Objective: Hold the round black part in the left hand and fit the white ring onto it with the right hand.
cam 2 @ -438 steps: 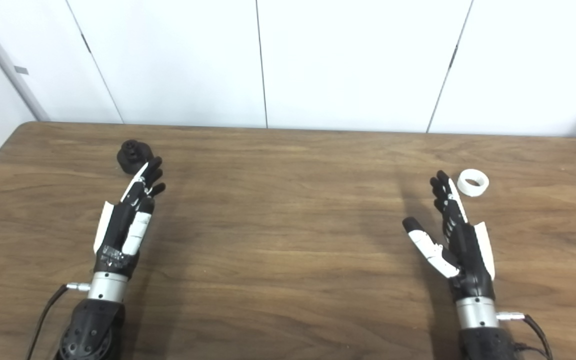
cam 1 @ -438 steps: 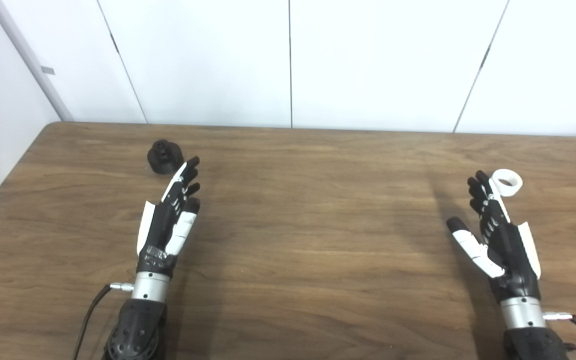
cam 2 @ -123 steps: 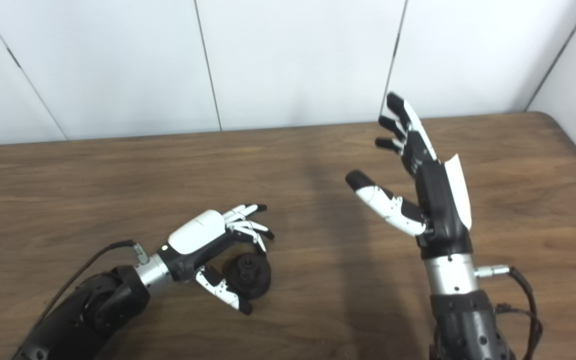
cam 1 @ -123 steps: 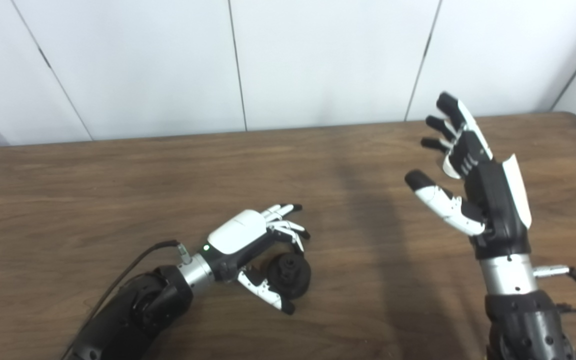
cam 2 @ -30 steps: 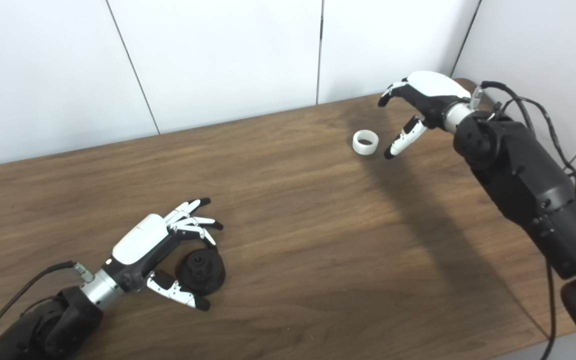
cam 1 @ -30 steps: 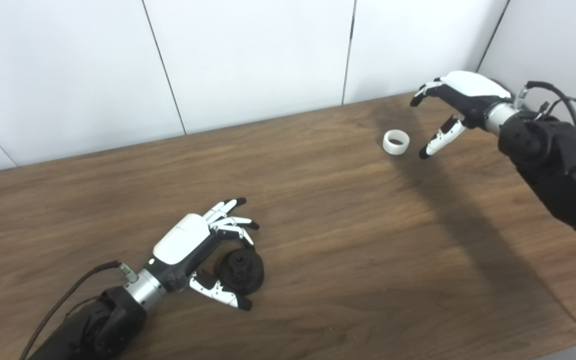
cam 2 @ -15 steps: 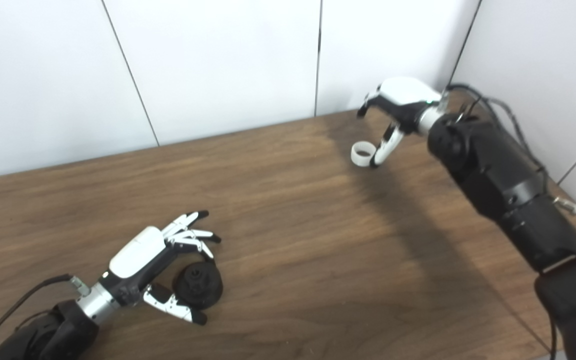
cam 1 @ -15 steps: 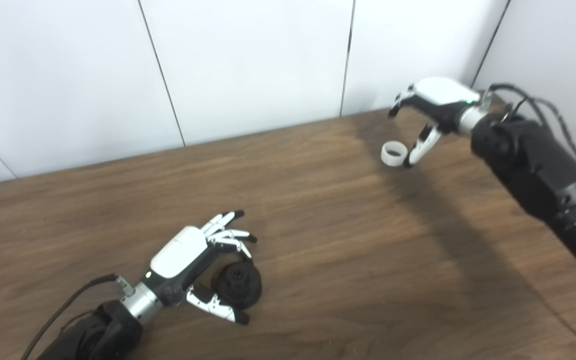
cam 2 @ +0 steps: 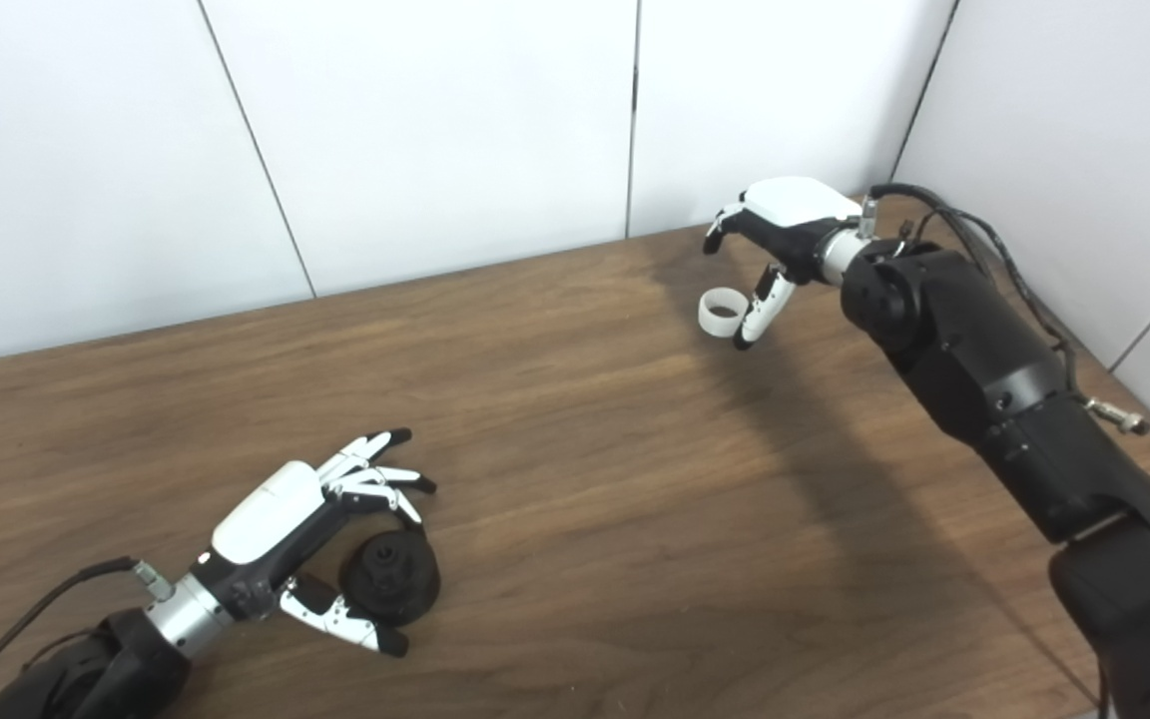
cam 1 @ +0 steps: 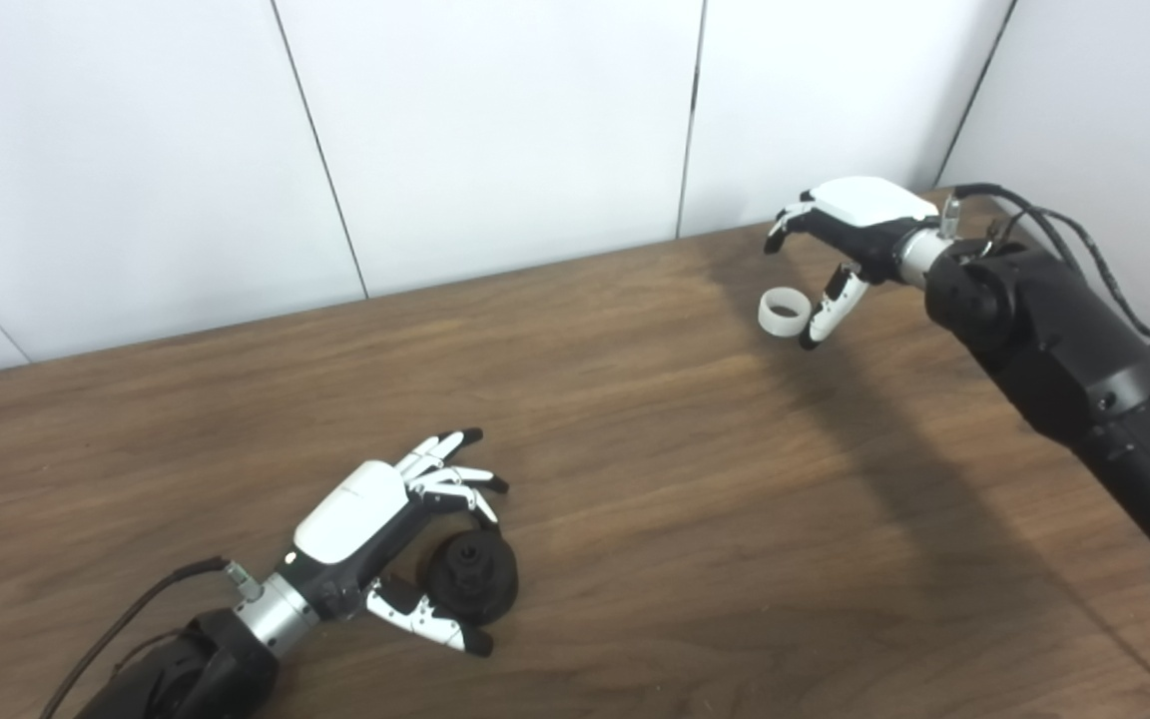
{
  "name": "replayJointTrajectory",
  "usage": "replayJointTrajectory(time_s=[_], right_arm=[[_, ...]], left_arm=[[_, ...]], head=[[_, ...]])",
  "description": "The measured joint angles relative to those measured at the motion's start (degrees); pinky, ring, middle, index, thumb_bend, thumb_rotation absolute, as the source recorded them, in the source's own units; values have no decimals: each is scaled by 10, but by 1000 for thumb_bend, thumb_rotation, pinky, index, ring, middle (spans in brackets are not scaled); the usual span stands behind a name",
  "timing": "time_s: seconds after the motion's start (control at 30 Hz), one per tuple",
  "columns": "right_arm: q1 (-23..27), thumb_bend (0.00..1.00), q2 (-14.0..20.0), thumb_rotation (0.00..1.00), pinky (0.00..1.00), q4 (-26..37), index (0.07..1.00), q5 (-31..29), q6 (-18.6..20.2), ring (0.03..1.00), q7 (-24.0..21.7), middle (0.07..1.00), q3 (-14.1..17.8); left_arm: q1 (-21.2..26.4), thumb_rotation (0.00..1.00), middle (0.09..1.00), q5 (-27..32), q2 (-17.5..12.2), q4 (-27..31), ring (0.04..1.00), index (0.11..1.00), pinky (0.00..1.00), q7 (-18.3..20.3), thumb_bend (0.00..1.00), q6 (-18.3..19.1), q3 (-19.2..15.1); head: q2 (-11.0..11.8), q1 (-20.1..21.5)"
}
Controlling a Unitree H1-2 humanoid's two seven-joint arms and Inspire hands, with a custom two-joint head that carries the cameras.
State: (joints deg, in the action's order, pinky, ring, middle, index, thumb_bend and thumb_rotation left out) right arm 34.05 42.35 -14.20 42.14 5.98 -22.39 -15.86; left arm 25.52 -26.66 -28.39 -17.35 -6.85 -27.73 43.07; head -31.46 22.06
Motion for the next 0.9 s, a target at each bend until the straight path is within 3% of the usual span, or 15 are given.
replayJointTrajectory(time_s=[0.33, 0.9], right_arm=[[4, 974, 0, 282, 1000, -15, 762, 31, -9, 1000, 1, 951, -15], [5, 1000, 0, 257, 1000, -23, 750, 59, -13, 1000, 1, 978, -24]], left_arm=[[-3, 62, 809, 1, -6, 7, 1000, 481, 1000, 3, 524, 0, 0], [-8, 63, 809, 4, -10, 13, 1000, 481, 1000, 4, 524, 1, -2]], head=[[6, 5], [11, 11]])
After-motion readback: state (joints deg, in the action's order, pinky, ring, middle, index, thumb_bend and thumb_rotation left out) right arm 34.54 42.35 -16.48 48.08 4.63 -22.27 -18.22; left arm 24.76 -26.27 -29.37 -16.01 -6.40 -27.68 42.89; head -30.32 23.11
